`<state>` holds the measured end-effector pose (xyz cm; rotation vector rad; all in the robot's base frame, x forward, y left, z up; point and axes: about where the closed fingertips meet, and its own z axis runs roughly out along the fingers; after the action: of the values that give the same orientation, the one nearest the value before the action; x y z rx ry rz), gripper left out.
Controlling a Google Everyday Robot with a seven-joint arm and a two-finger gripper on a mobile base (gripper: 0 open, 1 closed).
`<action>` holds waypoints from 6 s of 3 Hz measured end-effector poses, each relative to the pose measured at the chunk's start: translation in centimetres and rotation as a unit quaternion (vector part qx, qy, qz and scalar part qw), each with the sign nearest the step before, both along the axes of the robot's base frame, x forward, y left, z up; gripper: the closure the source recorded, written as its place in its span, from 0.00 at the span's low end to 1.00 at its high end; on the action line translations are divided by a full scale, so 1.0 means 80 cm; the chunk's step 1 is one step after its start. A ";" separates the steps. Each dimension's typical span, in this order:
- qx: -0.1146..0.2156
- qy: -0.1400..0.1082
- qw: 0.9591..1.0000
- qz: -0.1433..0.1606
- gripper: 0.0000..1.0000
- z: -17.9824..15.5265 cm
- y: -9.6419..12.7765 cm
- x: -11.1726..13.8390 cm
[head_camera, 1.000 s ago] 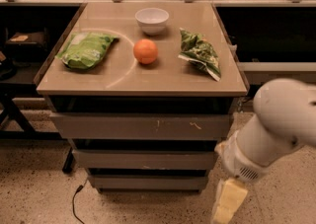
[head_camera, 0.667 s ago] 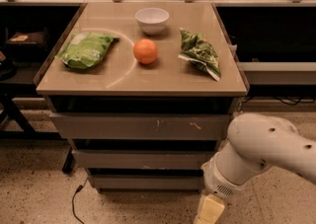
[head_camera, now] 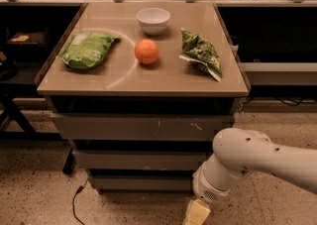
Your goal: Open bottom drawer
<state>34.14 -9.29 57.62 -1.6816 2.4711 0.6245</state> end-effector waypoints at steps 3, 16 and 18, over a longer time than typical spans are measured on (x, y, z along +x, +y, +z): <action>0.085 -0.051 0.995 0.027 0.00 -0.128 0.028 0.073; 0.144 -0.144 0.978 -0.052 0.00 -0.444 0.041 0.221; 0.132 -0.149 0.979 -0.044 0.00 -0.471 0.041 0.239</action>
Offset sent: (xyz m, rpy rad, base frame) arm 0.0630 0.0333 -0.1299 0.2358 -0.1403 0.0948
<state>53.25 -6.04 19.91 -1.4409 2.1333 0.6082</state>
